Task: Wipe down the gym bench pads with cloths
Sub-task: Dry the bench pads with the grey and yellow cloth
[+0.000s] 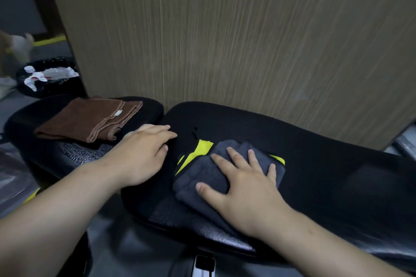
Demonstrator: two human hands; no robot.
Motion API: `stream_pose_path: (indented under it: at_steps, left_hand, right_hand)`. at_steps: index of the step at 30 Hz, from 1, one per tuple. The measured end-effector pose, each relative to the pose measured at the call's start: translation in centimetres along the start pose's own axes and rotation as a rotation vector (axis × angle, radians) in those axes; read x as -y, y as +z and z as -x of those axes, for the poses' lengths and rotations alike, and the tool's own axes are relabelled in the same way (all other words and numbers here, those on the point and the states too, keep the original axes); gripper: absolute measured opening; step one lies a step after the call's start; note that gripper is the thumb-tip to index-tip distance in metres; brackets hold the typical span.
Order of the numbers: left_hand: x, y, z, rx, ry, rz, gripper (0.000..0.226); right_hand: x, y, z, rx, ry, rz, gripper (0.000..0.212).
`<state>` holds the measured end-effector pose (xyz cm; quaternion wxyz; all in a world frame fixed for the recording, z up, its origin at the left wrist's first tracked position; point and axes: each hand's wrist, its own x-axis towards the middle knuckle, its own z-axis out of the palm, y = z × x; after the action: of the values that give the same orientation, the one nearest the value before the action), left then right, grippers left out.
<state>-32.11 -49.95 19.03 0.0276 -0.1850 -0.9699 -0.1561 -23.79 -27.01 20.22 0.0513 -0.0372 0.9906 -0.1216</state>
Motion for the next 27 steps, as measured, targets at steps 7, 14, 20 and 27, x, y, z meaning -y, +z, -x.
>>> stream_pose_path:
  at_steps: [7,14,20,27]
  left_hand:
    - [1.0,-0.7,0.7,0.043,-0.078,-0.103,0.052]
    - [1.9,0.0,0.9,0.048,-0.095,-0.12,0.052]
    - [1.9,0.3,0.7,0.043,-0.094,-0.129,0.05]
    - [1.8,-0.6,0.5,0.024,-0.084,-0.076,0.062]
  right_hand:
    - [-3.6,-1.4,-9.2,-0.082,0.152,-0.039,0.08]
    - [-6.1,-2.7,-13.2,-0.134,0.192,-0.056,0.074]
    - [-4.8,-2.1,-11.5,-0.14,0.187,-0.023,0.073]
    - [1.1,0.1,-2.7,-0.023,-0.041,0.014,0.077]
